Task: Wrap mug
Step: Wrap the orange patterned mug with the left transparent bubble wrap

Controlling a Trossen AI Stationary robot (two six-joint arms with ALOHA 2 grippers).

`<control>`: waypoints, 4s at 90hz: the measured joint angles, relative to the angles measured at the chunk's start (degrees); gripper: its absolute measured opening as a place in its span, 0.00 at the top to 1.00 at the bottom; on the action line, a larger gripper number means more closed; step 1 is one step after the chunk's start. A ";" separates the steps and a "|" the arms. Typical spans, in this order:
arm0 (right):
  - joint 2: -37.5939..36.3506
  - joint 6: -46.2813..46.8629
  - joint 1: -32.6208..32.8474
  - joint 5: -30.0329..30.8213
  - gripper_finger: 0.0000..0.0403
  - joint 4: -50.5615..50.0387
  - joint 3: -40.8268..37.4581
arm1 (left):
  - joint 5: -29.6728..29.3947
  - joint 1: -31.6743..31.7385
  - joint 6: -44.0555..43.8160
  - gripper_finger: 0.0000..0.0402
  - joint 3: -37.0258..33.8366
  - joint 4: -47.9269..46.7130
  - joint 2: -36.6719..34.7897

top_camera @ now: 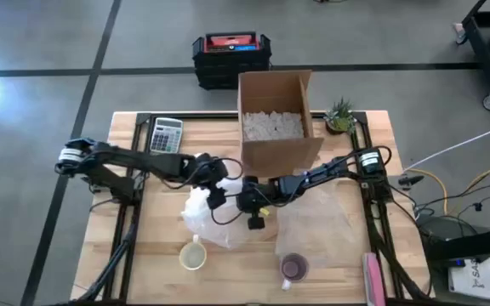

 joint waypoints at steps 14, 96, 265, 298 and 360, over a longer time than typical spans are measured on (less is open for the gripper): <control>0.02 -0.21 0.00 0.00 1.00 0.37 -0.07 | 11.47 0.82 1.58 0.34 -0.01 6.10 4.05; -7.31 13.38 1.94 11.91 1.00 -33.38 -3.32 | -4.06 -21.92 -21.90 1.00 -2.47 -20.41 -24.23; -3.47 6.33 -1.56 13.95 1.00 -25.28 -0.87 | 15.88 -21.29 -32.79 0.74 -6.34 -18.74 -18.69; -4.62 10.71 -1.61 15.72 1.00 -27.25 -1.71 | 0.37 -40.55 -48.67 0.81 -7.01 -14.60 -19.84; -8.40 10.11 -1.81 16.03 1.00 -17.50 -1.84 | -3.71 -45.80 -52.25 0.81 1.28 -14.98 -19.33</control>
